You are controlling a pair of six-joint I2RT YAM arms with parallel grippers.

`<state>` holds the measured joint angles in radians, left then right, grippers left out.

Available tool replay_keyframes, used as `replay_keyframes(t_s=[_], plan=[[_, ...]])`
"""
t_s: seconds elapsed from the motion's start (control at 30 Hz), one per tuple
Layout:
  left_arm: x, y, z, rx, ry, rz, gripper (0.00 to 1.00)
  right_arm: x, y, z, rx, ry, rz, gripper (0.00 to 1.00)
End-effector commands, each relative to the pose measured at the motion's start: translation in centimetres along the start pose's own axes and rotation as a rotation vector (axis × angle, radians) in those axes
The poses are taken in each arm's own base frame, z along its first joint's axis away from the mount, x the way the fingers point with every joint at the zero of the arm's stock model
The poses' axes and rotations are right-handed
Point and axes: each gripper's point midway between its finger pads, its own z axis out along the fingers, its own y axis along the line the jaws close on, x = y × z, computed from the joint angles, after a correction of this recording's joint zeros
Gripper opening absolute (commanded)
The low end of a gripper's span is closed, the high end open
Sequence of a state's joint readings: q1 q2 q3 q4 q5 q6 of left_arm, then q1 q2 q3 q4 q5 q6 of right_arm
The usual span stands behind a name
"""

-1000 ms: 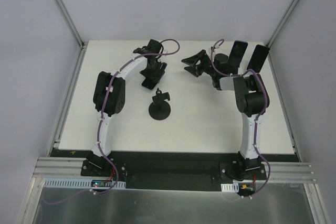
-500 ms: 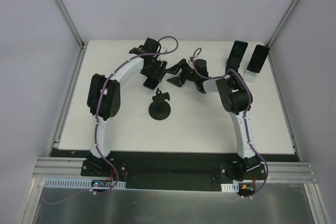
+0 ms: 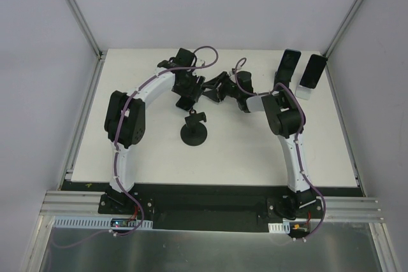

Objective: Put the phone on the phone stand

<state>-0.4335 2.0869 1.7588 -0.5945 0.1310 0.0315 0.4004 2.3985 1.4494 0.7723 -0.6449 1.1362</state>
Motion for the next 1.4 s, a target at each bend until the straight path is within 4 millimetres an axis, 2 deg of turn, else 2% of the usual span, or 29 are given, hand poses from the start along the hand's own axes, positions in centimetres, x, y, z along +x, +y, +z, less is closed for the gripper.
replay_keyframes(t_s=[0.0, 0.1, 0.37, 0.5, 0.53, 0.6, 0.67, 0.7, 0.73, 0.77, 0.8, 0.83, 0.87, 0.9, 0.93, 0.97, 1.0, 1.03, 1.07, 1.1, 1.13, 1.17, 1.2, 1.23, 1.27, 1.3, 1.33, 1.37], plan=[[-3.8, -1.7, -2.3, 0.036, -0.124, 0.015, 0.00, 0.4, 3.6, 0.6, -0.110, 0.022, -0.024, 0.50], [-4.0, -1.8, -2.2, 0.036, -0.125, 0.018, 0.00, 0.4, 4.4, 0.6, -0.137, 0.033, -0.020, 0.38], [-4.5, -2.2, -1.6, 0.044, -0.129, 0.010, 0.00, 0.7, 5.9, -0.1, -0.198, 0.039, -0.005, 0.19], [-5.1, -2.7, -2.0, 0.057, -0.143, -0.025, 0.00, 0.6, 7.5, -0.9, -0.249, 0.028, -0.011, 0.01], [-5.2, -2.8, -2.2, 0.058, -0.149, -0.035, 0.00, 0.4, 7.9, -1.1, -0.264, 0.017, -0.020, 0.01], [-5.5, -2.8, -2.8, 0.051, -0.163, -0.069, 0.21, 0.0, 8.8, -1.8, -0.278, -0.002, -0.033, 0.01], [-6.1, -2.7, -4.1, 0.033, -0.195, -0.090, 0.46, -0.9, 9.7, -2.6, -0.297, -0.034, -0.046, 0.01], [-5.9, -2.5, -4.5, 0.018, -0.200, -0.118, 0.52, -2.1, 10.6, -3.6, -0.311, -0.064, -0.055, 0.01], [-6.7, -2.3, -6.3, 0.000, -0.243, -0.129, 0.55, -2.9, 10.9, -4.2, -0.315, -0.091, -0.059, 0.01], [-6.8, -2.2, -7.2, -0.012, -0.259, -0.142, 0.59, -3.6, 11.2, -4.9, -0.319, -0.115, -0.079, 0.01], [-6.5, -2.1, -7.8, -0.025, -0.268, -0.170, 0.67, -5.3, 12.3, -6.5, -0.334, -0.162, -0.101, 0.01], [-7.1, -2.2, -10.4, -0.031, -0.323, -0.183, 0.70, -6.1, 11.6, -7.3, -0.311, -0.197, -0.094, 0.01], [-7.2, -1.8, -11.6, -0.056, -0.351, -0.198, 0.72, -6.8, 11.6, -8.2, -0.301, -0.223, -0.100, 0.01], [-6.7, -1.9, -12.2, -0.055, -0.358, -0.233, 0.77, -7.9, 12.8, -10.0, -0.311, -0.266, -0.137, 0.01], [-7.0, -1.5, -15.0, -0.081, -0.419, -0.259, 0.79, -8.3, 12.7, -10.8, -0.295, -0.286, -0.143, 0.01], [-7.1, -1.3, -16.2, -0.093, -0.450, -0.279, 0.82, -8.4, 11.8, -11.5, -0.267, -0.298, -0.140, 0.01], [-6.4, -1.1, -16.7, -0.097, -0.457, -0.324, 0.86, -8.8, 13.0, -13.1, -0.267, -0.325, -0.193, 0.01], [-6.3, -1.4, -18.9, -0.089, -0.504, -0.349, 0.93, -8.9, 12.5, -13.7, -0.233, -0.333, -0.184, 0.01], [-6.2, -1.5, -19.8, -0.082, -0.527, -0.373, 0.96, -8.5, 11.4, -14.3, -0.199, -0.340, -0.174, 0.01], [-5.2, -1.8, -19.7, -0.060, -0.519, -0.415, 0.97, -8.5, 12.8, -15.8, -0.209, -0.362, -0.207, 0.01], [-5.0, -2.3, -21.7, -0.030, -0.560, -0.435, 0.98, -8.1, 12.4, -16.3, -0.184, -0.365, -0.226, 0.01], [-3.6, -2.9, -21.1, 0.005, -0.535, -0.447, 0.98, -7.7, 12.5, -16.9, -0.175, -0.373, -0.232, 0.01], [-3.8, -4.5, -21.7, 0.103, -0.555, -0.462, 0.97, -6.5, 12.9, -18.3, -0.176, -0.382, -0.245, 0.01], [-3.3, -5.7, -23.5, 0.171, -0.588, -0.465, 0.97, -5.9, 12.8, -18.9, -0.165, -0.392, -0.272, 0.01], [-3.0, -6.5, -23.8, 0.224, -0.600, -0.473, 0.96, -5.1, 13.0, -19.4, -0.155, -0.397, -0.287, 0.01], [-2.3, -7.3, -23.0, 0.288, -0.605, -0.509, 0.96, -3.4, 14.0, -20.6, -0.160, -0.398, -0.317, 0.01], [-1.9, -9.3, -25.3, 0.417, -0.651, -0.483, 0.95, -2.5, 13.9, -21.1, -0.139, -0.401, -0.321, 0.01], [0.1, -9.9, -23.2, 0.478, -0.615, -0.505, 0.93, -1.8, 14.1, -21.7, -0.137, -0.409, -0.342, 0.01]])
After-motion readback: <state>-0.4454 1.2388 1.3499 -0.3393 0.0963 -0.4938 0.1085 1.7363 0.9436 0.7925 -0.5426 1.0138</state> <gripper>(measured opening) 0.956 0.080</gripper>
